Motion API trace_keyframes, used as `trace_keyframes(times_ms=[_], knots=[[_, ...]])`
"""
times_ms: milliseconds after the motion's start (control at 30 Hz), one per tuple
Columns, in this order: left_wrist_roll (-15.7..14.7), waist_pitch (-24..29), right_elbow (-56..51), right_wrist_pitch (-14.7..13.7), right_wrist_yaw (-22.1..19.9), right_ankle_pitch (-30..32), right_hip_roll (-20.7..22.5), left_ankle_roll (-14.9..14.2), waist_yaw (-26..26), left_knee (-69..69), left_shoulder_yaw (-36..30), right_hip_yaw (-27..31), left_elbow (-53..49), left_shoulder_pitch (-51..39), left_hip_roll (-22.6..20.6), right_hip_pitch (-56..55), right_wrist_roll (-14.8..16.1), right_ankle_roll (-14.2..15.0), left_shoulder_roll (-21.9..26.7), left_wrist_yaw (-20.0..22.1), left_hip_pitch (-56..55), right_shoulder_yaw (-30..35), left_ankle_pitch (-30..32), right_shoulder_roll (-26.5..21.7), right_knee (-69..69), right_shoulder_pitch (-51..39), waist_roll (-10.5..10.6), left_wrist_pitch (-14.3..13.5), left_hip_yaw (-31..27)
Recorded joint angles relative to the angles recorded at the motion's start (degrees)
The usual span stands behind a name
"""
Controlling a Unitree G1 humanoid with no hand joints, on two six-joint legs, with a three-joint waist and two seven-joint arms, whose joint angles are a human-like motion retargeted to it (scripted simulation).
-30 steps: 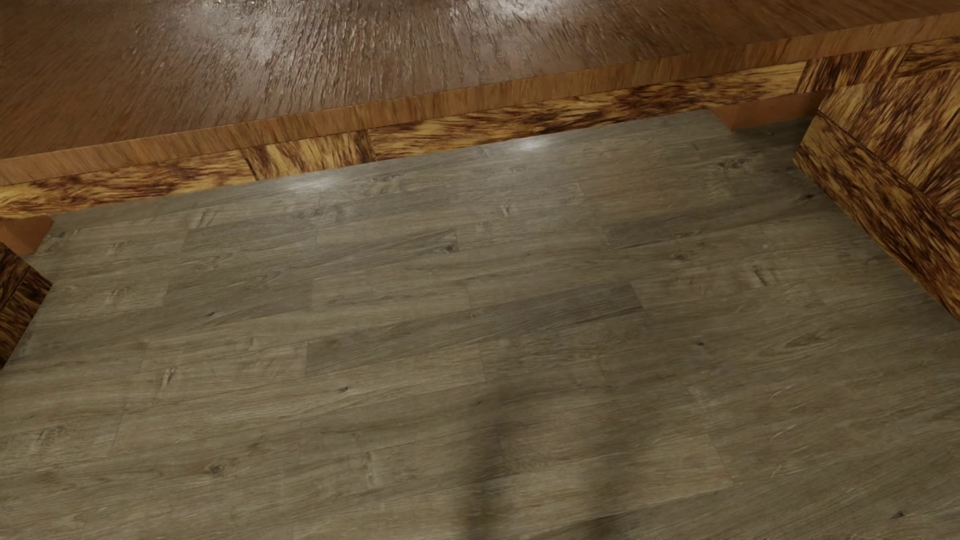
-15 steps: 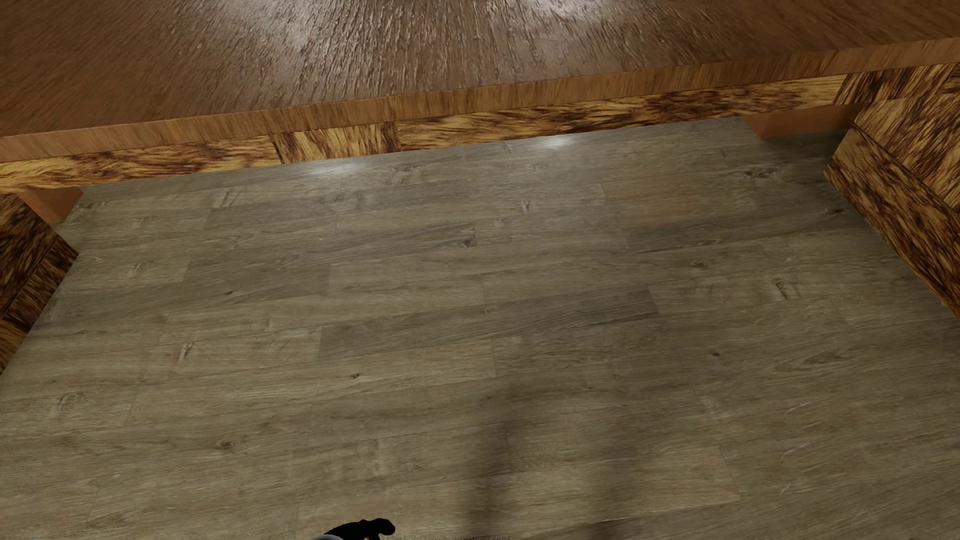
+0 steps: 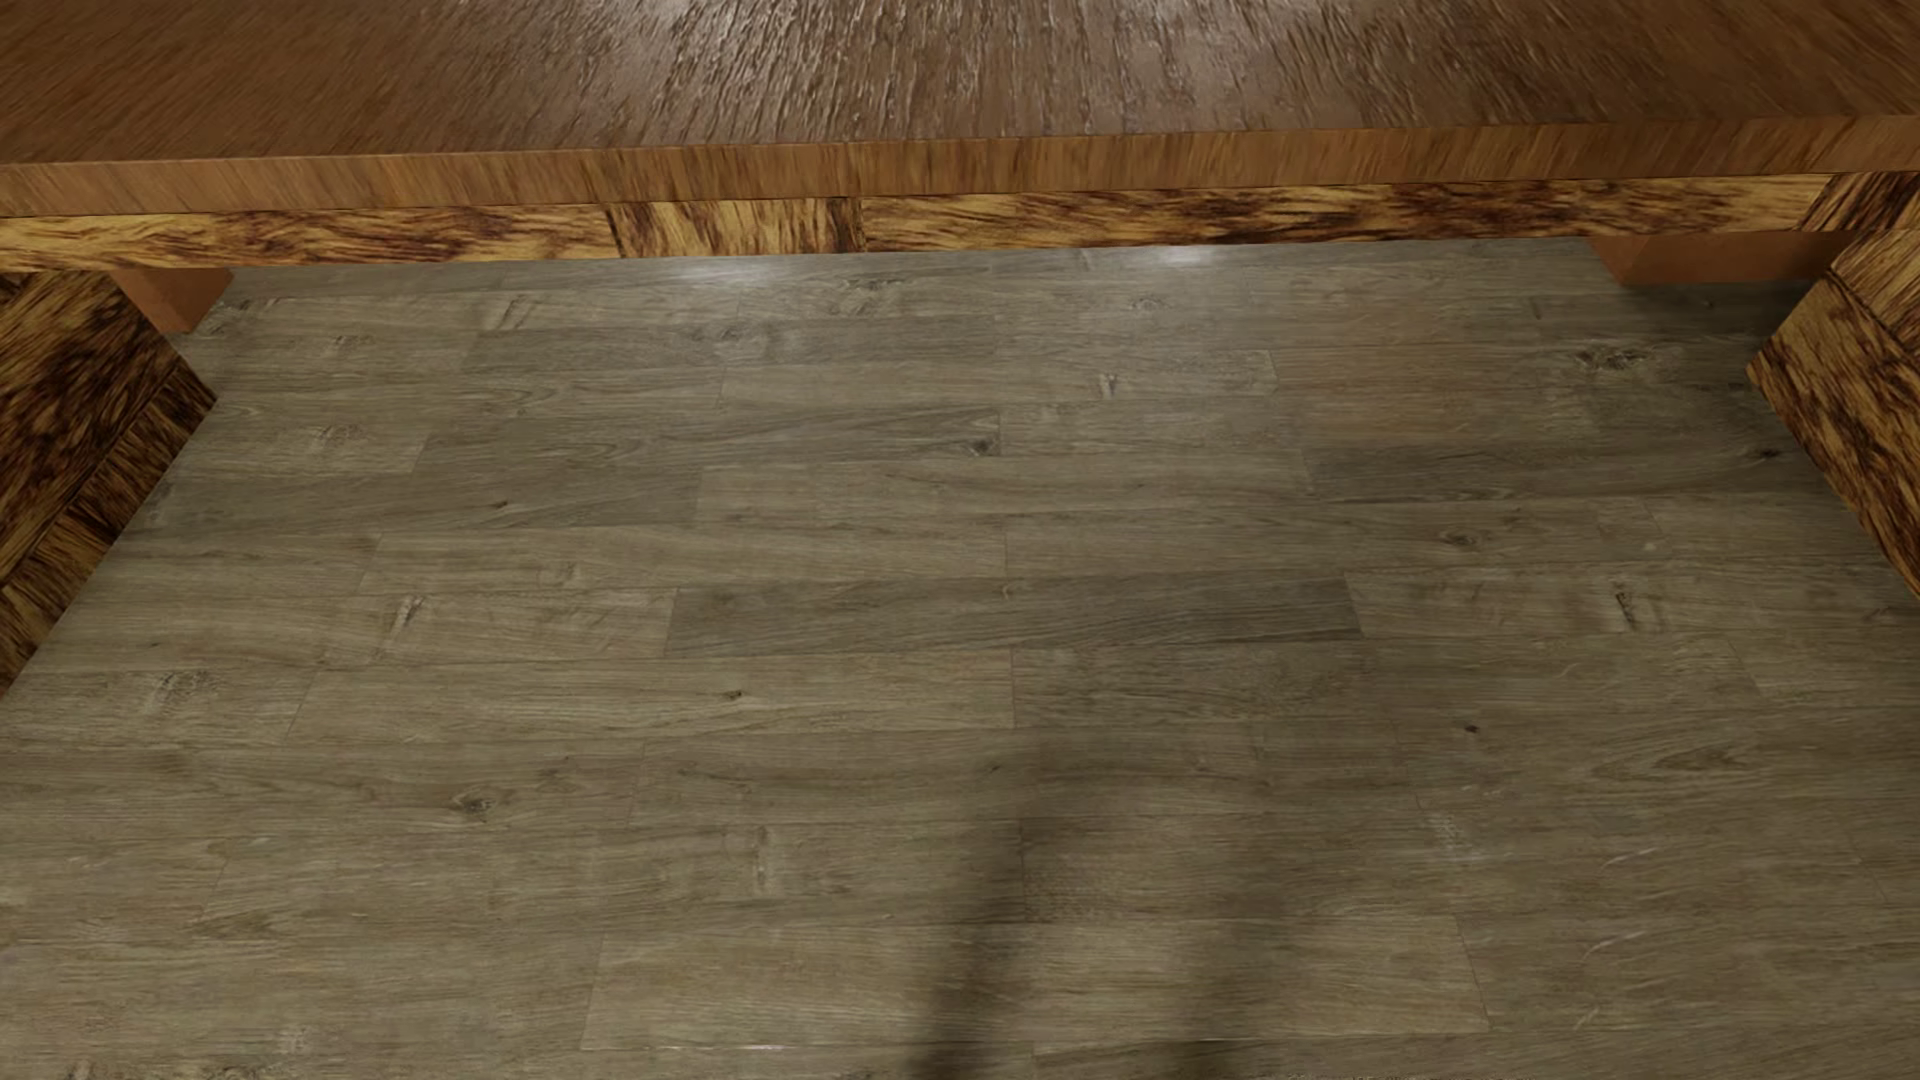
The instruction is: Walk to the desk
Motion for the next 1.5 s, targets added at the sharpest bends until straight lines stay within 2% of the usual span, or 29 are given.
trace_keyframes(times_ms=[67,133,167,200,267,333,367,467,600,900,1133,1500], knots=[[3.1,0.3,-1.1,-1.2,-0.3,0.3,-0.2,0.1,0.2,-0.6,-2.2,-0.6,-1.2,-1.7,-0.5,-0.4,0.0,-0.1,0.3,-0.4,-0.6,1.6,0.5,-0.3,-0.2,-0.9,-0.1,-0.7,-0.4],[7.9,0.7,-2.1,-2.1,-0.4,0.8,-0.4,0.1,0.2,-1.4,-5.8,-1.0,-1.3,-4.0,-1.0,-1.0,-0.1,-0.1,1.2,-1.9,-1.1,3.1,1.0,-0.7,-0.6,-1.7,-0.1,-1.3,-0.6],[9.3,0.9,-2.5,-2.3,-0.4,1.1,-0.4,0.2,0.2,-1.8,-6.8,-1.2,-1.1,-4.9,-1.2,-1.4,0.0,-0.2,1.4,-3.0,-1.4,3.7,1.4,-0.8,-0.8,-2.2,-0.1,-1.4,-0.7],[9.4,1.1,-2.8,-2.3,-0.5,1.4,-0.4,0.2,0.2,-2.3,-6.3,-1.2,-1.0,-5.6,-1.4,-1.8,0.2,-0.2,1.2,-3.5,-1.7,4.1,1.7,-0.9,-1.1,-2.7,0.0,-1.1,-0.7],[6.2,1.5,-3.5,-2.1,-0.7,2.1,-0.4,0.4,0.2,-3.4,-2.6,-1.3,-1.9,-5.9,-1.6,-2.6,0.5,-0.2,0.3,-2.0,-2.3,4.9,2.3,-1.1,-1.7,-3.6,0.1,-0.5,-0.5],[2.6,1.7,-3.6,-1.7,-1.1,2.9,-0.2,0.6,0.2,-4.6,0.3,-1.2,-3.4,-5.6,-1.9,-3.3,0.9,-0.2,-0.1,0.6,-2.7,5.6,3.0,-1.3,-2.5,-4.1,0.2,-1.3,-0.2],[2.4,1.8,-3.3,-1.5,-1.1,3.3,-0.1,0.7,0.2,-5.1,0.0,-1.1,-4.1,-5.7,-1.9,-3.6,1.1,-0.1,0.3,1.3,-2.9,5.8,3.3,-1.4,-3.0,-4.2,0.3,-1.6,0.0],[3.4,1.8,-2.7,0.7,-0.4,4.5,0.3,0.9,0.2,-6.7,-2.3,-0.8,-4.1,-7.4,-2.0,-4.0,1.5,0.1,1.3,1.4,-3.2,7.3,4.2,-1.6,-4.8,-4.6,0.5,-2.2,0.6],[3.0,1.4,-2.0,1.4,-0.3,5.8,1.1,1.3,0.2,-8.2,-3.8,-0.1,-3.3,-9.7,-1.7,-4.4,2.1,0.7,1.5,0.8,-3.6,7.7,5.1,-1.8,-7.1,-4.0,0.7,-1.8,1.6],[1.7,2.2,-4.2,-1.4,-1.5,5.5,1.7,1.8,0.0,-6.5,-6.2,1.7,-3.0,-11.9,0.2,-7.3,2.3,0.7,2.5,2.0,-5.5,8.8,4.6,-3.0,-5.6,0.3,0.3,-2.9,3.0],[1.1,3.6,-4.8,-1.6,-1.1,6.6,2.8,2.1,0.3,-7.0,-6.6,3.2,-1.7,-11.9,1.5,-10.1,1.9,1.6,3.0,2.6,-7.6,11.6,5.2,-4.4,-6.5,2.3,0.0,-2.9,4.6],[1.2,5.0,-7.7,-2.8,-1.2,7.8,4.7,2.5,0.8,-10.7,-6.3,3.3,-2.1,-15.4,2.0,-13.8,3.1,2.7,3.8,3.5,-11.5,17.0,7.5,-5.8,-10.4,2.0,-1.0,-3.5,5.0]])
